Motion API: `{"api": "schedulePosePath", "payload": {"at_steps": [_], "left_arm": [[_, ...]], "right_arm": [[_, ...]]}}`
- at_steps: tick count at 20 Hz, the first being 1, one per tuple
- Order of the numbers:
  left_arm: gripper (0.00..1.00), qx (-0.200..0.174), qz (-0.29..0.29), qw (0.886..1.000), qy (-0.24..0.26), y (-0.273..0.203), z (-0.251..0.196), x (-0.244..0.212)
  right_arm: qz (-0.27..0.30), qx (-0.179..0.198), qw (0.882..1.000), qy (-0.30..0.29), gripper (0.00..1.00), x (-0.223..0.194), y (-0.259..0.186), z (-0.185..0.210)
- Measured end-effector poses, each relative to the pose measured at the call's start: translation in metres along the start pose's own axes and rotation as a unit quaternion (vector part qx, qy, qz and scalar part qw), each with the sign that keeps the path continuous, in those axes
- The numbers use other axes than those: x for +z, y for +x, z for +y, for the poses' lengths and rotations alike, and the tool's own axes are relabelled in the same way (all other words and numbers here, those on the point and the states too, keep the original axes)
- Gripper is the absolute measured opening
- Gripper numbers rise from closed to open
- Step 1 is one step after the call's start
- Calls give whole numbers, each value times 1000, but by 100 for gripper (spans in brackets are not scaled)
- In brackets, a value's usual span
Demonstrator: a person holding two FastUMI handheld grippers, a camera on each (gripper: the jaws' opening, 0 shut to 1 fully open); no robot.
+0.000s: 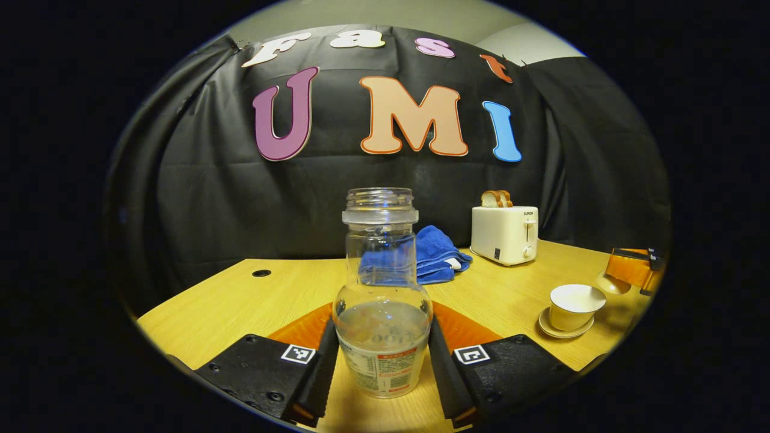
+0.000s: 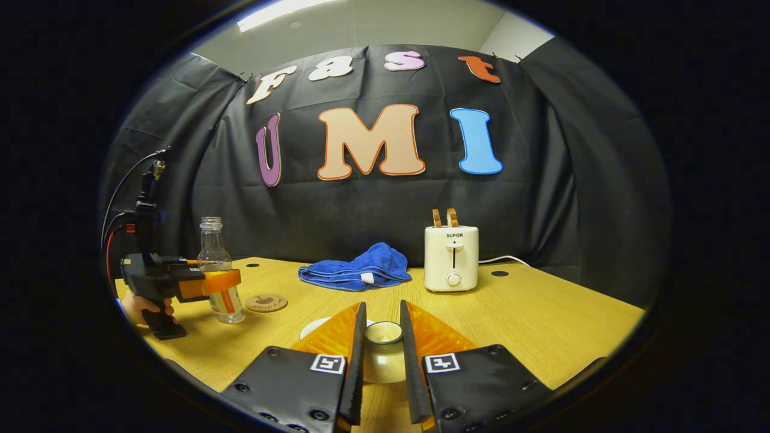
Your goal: Open the teacup lid with one hand, grasp the water bottle and pour water into the teacup with the other hand; after pouring, place the water bottle on the coaster and then close the teacup lid.
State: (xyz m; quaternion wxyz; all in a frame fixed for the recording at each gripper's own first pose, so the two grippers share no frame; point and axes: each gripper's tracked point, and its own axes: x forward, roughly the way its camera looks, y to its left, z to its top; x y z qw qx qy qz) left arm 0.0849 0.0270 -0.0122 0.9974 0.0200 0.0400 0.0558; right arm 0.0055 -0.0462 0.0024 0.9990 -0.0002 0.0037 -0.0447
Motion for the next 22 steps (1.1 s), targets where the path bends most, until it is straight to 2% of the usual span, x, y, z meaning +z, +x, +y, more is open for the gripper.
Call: {"api": "schedulePosePath", "payload": {"at_steps": [5, 8, 12, 14, 18, 22], "left_arm": [[67, 4, 7, 997, 82, -1, -10, 1], [67, 10, 16, 988, 153, -2, -15, 5], [67, 3, 18, 975, 221, -6, -35, 13], [67, 2, 19, 963, 268, -6, -45, 19], [67, -13, 15, 930, 368, -3, -64, 20], [66, -18, 23, 901, 433, 3, -71, 12]], "right_arm": [[1, 3, 1000, 0, 34, 0, -3, -5], [0, 0, 1000, -1, 34, 1, -5, -16], [0, -11, 1000, -1, 34, 2, -8, -35], [0, -19, 1000, -1, 34, 2, -10, -45], [-2, -41, 999, -2, 34, 4, -13, -70], [-3, -51, 999, -2, 34, 4, -14, -84]]}}
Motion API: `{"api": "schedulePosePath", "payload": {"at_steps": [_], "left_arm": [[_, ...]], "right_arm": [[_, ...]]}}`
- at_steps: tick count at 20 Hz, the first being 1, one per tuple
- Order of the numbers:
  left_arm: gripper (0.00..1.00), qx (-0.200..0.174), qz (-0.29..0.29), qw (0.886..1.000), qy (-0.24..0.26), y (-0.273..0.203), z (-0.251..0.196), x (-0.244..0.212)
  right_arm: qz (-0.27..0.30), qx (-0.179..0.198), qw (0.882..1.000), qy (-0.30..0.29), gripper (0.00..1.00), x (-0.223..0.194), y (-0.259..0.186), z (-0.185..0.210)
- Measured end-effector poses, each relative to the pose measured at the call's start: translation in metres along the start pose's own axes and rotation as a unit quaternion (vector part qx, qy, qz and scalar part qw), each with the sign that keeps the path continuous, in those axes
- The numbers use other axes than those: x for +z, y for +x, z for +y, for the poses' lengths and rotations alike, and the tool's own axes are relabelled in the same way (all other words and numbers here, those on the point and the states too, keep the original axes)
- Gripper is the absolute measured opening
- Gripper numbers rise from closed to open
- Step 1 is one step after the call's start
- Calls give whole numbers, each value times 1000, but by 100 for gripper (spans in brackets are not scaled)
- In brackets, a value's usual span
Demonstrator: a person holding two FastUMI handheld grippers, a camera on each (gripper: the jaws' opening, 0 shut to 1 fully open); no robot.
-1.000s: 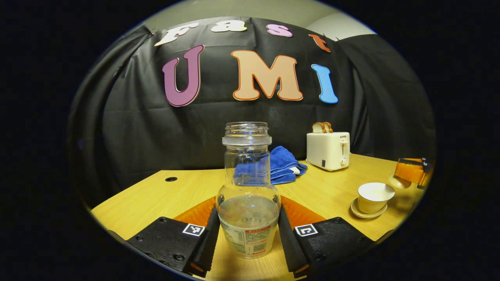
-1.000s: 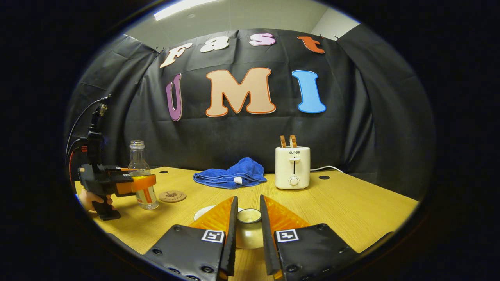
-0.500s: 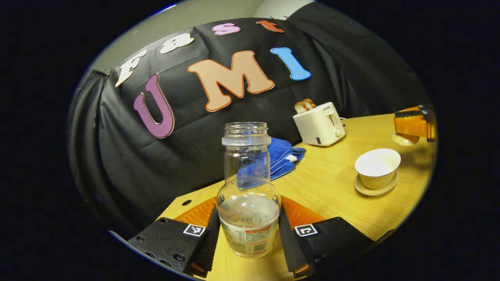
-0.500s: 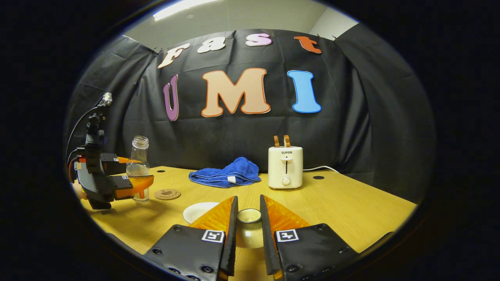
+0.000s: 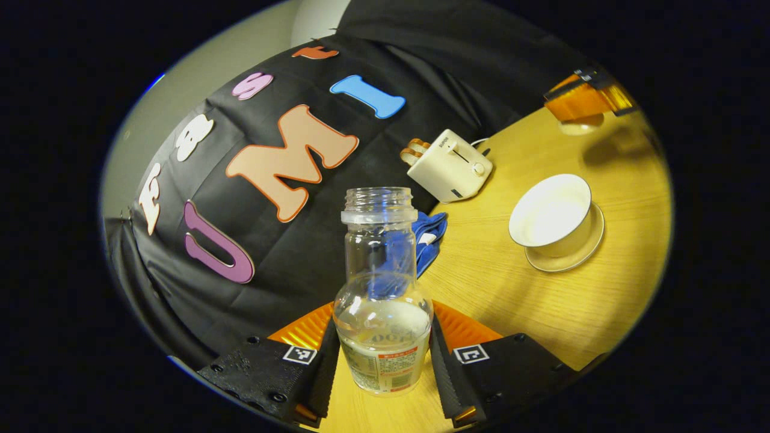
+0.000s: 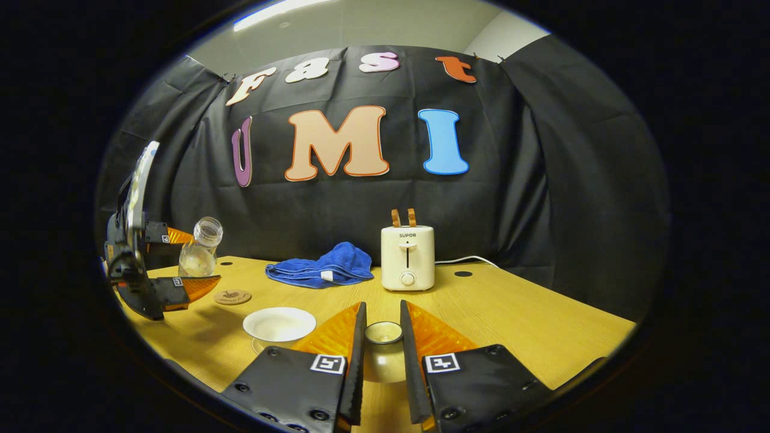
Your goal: Open the teacup lid with one hand, grasp the water bottle and pour water into the teacup with the other hand; after pouring, place the water bottle on the coaster and then close the teacup lid.
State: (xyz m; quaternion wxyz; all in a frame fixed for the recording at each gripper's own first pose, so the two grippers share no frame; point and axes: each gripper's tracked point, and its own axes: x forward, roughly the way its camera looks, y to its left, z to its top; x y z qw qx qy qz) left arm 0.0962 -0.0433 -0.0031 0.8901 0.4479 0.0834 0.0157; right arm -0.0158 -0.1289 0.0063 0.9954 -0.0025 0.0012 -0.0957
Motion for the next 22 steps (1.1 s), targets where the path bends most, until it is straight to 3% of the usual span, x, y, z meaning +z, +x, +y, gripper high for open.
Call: {"api": "schedulePosePath", "payload": {"at_steps": [5, 11, 22], "left_arm": [[66, -8, 9, 996, 88, 7, -8, -3], [66, 0, 9, 989, 146, 10, -7, 1], [67, -10, 11, 966, 258, 26, -12, 5]], "right_arm": [[0, -3, 1000, 0, 34, 0, -1, -5], [0, -6, 1000, 0, 34, 0, 0, -7], [1, -9, 1000, 0, 34, 0, -1, -8]]}}
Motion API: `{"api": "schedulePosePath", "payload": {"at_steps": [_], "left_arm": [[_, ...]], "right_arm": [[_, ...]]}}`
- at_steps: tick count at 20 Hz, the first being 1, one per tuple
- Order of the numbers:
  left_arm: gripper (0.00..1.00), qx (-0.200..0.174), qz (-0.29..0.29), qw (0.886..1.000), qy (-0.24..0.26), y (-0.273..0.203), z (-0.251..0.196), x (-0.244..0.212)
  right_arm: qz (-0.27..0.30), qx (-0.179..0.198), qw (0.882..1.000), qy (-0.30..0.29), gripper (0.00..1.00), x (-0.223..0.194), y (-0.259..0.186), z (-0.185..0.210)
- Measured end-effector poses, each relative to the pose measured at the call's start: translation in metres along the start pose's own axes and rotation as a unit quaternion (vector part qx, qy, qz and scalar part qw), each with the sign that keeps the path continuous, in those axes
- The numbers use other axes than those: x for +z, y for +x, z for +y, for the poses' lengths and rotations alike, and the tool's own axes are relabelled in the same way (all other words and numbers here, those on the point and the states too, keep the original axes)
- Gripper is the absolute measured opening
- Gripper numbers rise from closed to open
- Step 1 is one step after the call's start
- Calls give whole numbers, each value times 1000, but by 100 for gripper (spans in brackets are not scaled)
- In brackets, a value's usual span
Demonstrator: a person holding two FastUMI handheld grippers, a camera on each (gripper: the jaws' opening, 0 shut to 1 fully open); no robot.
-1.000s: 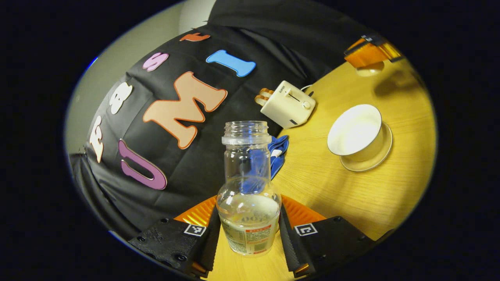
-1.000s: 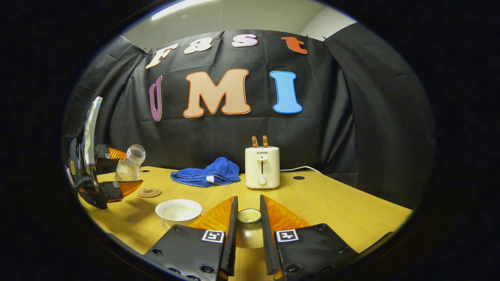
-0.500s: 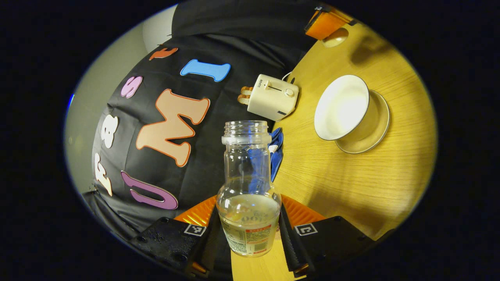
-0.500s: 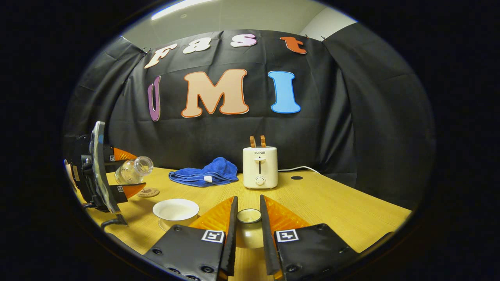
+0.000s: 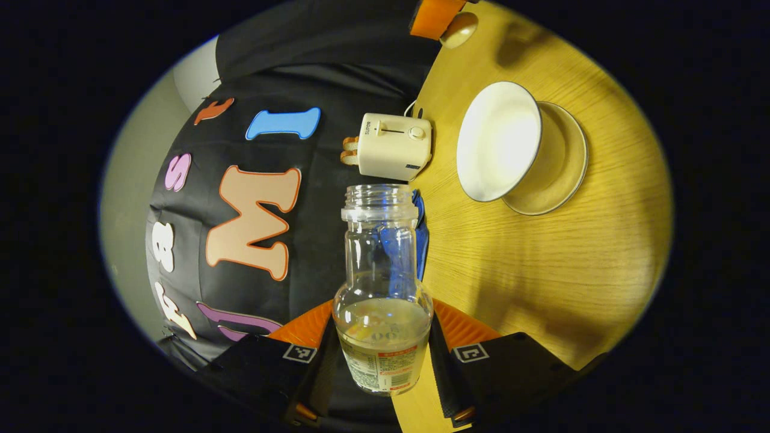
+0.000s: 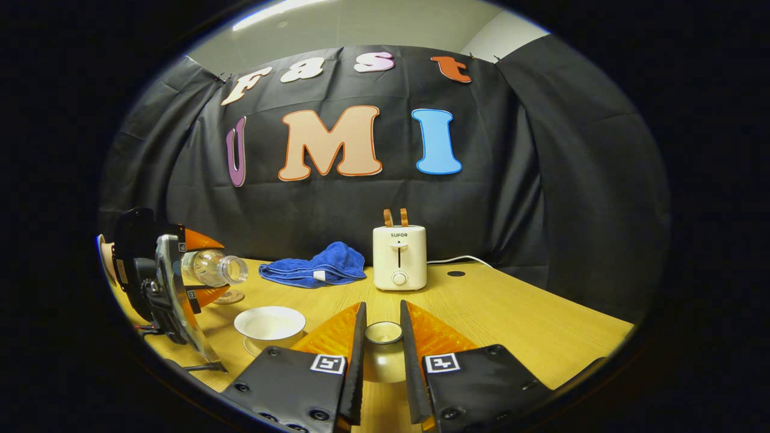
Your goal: Open the teacup lid with one hand, grasp the water bottle and pour water into the teacup with the other hand; after pouring, place the water bottle on the coaster and then close the teacup lid.
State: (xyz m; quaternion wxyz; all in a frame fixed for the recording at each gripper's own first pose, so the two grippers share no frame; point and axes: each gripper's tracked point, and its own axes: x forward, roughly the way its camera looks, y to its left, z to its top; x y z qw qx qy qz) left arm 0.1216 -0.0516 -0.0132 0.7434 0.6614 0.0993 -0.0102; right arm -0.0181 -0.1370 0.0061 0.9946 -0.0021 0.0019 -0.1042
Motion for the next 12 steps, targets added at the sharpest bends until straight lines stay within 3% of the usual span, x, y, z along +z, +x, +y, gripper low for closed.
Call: {"api": "schedulePosePath", "payload": {"at_steps": [12], "left_arm": [[67, 12, -6, 997, 76, -1, 8, 5]], "right_arm": [[0, -1, 1000, 0, 34, 0, 1, 0]]}}
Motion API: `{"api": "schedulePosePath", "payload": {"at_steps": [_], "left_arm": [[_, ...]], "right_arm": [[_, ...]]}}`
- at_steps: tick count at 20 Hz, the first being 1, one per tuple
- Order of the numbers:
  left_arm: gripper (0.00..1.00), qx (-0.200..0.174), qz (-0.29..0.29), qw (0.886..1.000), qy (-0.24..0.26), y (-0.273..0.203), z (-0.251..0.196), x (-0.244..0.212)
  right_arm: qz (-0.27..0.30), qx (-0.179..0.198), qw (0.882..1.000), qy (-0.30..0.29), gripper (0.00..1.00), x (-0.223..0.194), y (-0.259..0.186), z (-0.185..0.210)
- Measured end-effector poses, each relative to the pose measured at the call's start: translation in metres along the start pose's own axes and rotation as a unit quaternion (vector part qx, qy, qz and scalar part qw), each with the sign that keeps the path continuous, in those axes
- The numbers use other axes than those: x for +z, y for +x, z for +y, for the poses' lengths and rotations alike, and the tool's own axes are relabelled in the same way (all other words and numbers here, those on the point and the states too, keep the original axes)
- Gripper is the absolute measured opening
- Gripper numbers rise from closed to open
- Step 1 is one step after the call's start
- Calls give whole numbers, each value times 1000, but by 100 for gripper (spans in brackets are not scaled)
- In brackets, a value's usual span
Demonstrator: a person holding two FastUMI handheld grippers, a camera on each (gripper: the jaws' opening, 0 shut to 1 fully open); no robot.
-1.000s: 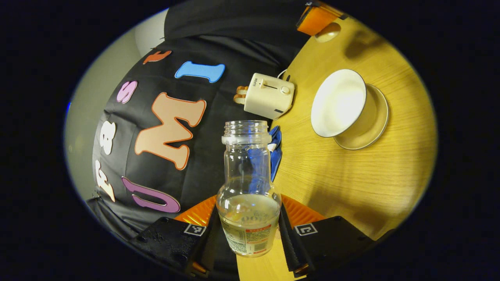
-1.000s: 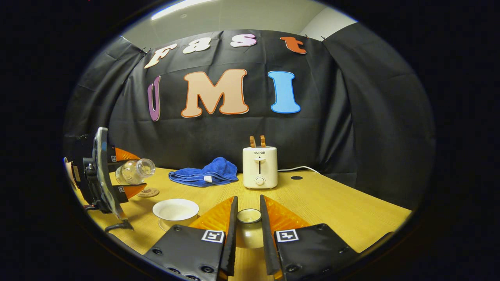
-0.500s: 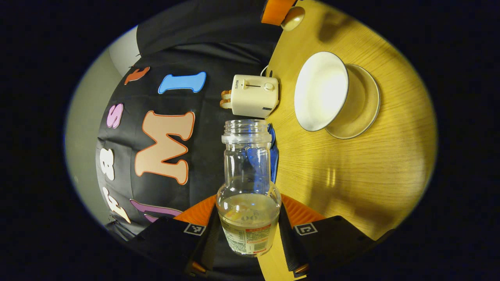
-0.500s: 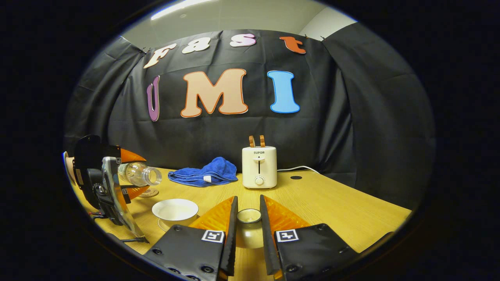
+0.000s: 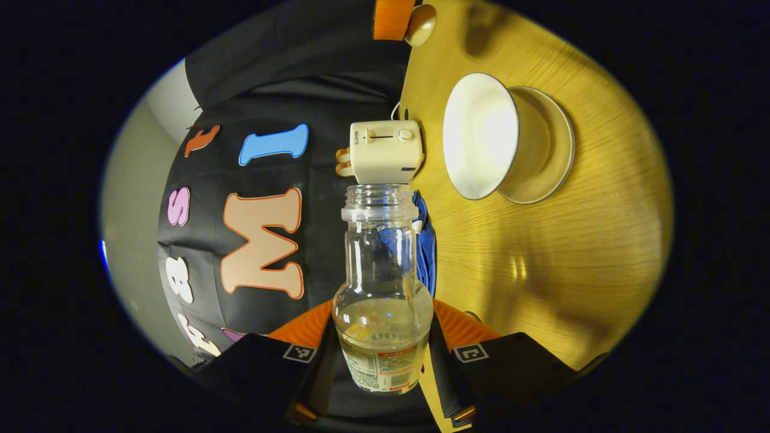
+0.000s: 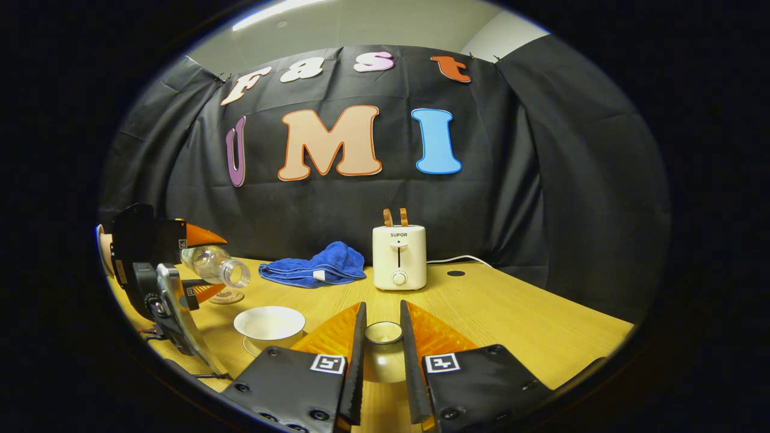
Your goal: Open the teacup lid with one hand, grasp the water bottle and pour water into the teacup with the other hand; after pouring, place the water bottle on the coaster and then close the teacup lid.
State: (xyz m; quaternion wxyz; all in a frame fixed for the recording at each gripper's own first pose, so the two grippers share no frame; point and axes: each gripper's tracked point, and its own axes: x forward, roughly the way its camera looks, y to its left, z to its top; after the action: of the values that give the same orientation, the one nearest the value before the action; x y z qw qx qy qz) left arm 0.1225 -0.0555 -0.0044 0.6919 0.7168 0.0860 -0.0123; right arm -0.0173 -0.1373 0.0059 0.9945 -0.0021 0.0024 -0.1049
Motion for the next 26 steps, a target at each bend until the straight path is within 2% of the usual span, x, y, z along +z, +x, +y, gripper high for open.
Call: {"api": "schedulePosePath", "payload": {"at_steps": [14, 26], "left_arm": [[67, 10, -6, 998, 60, -1, 5, 0], [67, 32, -20, 993, 109, -3, 27, 8]], "right_arm": [[0, -1, 1000, 0, 34, 0, 0, -1], [1, -2, 1000, 0, 34, -1, 1, -1]]}}
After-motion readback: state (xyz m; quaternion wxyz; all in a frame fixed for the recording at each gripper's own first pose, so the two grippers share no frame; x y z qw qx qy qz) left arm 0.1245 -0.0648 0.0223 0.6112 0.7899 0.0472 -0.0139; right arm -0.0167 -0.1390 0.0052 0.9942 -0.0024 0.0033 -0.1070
